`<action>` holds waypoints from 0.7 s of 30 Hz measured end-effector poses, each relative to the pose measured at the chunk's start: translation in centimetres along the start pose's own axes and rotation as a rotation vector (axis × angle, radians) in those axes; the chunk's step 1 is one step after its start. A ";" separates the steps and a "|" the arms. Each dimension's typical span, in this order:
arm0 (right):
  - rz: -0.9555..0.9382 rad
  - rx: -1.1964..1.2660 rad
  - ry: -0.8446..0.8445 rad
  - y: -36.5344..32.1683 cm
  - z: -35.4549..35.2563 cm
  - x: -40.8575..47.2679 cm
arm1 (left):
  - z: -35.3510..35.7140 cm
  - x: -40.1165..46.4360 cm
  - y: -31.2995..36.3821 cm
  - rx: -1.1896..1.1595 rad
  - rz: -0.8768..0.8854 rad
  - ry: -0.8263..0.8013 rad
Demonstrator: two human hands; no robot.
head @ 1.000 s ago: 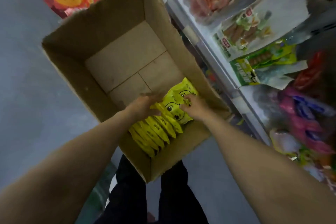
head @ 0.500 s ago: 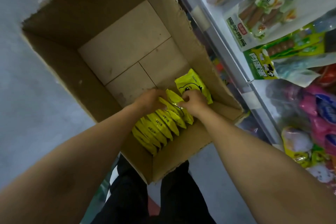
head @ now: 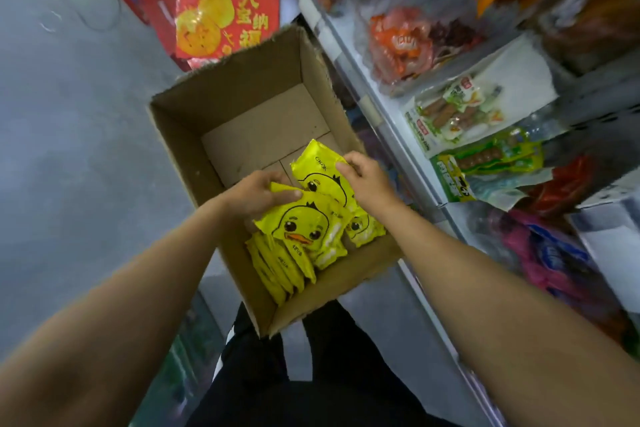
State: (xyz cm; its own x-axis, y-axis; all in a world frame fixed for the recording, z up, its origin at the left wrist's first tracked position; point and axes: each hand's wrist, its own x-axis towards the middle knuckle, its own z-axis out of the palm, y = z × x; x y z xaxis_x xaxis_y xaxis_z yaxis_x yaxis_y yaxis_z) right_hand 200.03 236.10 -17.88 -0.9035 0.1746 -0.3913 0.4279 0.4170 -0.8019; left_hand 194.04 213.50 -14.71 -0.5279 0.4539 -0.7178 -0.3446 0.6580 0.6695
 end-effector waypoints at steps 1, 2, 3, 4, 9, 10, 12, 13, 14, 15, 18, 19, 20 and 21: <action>-0.012 -0.017 0.007 -1.0 -0.6 -0.4 | -0.1 -1.2 0.7 -0.040 -0.014 -0.005; -0.020 -0.025 0.013 -1.9 -1.1 -0.8 | 0.0 -2.4 1.3 -0.067 -0.019 -0.010; -0.018 -0.031 0.020 -2.7 -1.5 -1.3 | 0.1 -3.4 1.8 -0.094 -0.018 -0.021; -0.015 -0.027 0.027 -3.4 -2.0 -1.7 | 0.2 -4.6 2.4 -0.120 0.000 -0.022; 0.114 0.134 0.078 -6.6 -3.8 -5.0 | 0.6 -10.0 4.4 -0.284 0.088 -0.021; 0.169 0.183 0.099 -6.9 -3.9 -6.0 | 0.7 -11.1 4.7 -0.312 0.099 -0.038; 0.299 0.325 0.136 -6.8 -4.0 -8.0 | 0.9 -12.9 5.1 -0.354 0.112 -0.082; 0.353 0.390 0.139 -6.9 -4.1 -9.3 | 1.1 -13.8 5.2 -0.366 0.120 -0.105; 0.393 0.443 0.125 -7.0 -4.1 -10.6 | 1.4 -14.6 5.3 -0.368 0.129 -0.122; 0.427 0.477 0.103 -7.2 -4.0 -12.0 | 1.7 -15.4 5.4 -0.373 0.139 -0.137; 0.449 0.587 0.043 -7.6 -3.4 -16.3 | 2.9 -17.9 5.0 -0.399 0.172 -0.183; 0.432 0.629 0.045 -7.5 -3.1 -17.6 | 3.3 -18.6 4.8 -0.400 0.175 -0.203; 0.429 0.647 0.059 -7.2 -2.7 -18.7 | 3.7 -19.4 4.6 -0.402 0.170 -0.222; 0.421 0.644 0.101 -7.0 -2.3 -20.0 | 4.2 -20.2 4.4 -0.402 0.172 -0.246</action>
State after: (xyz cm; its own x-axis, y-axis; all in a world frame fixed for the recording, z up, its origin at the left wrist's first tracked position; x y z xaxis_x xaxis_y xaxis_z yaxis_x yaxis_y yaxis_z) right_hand 215.04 231.79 -3.41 -0.6465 0.2964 -0.7030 0.6368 -0.2977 -0.7112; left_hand 206.41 209.74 1.98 -0.4215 0.6954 -0.5820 -0.5658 0.2998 0.7681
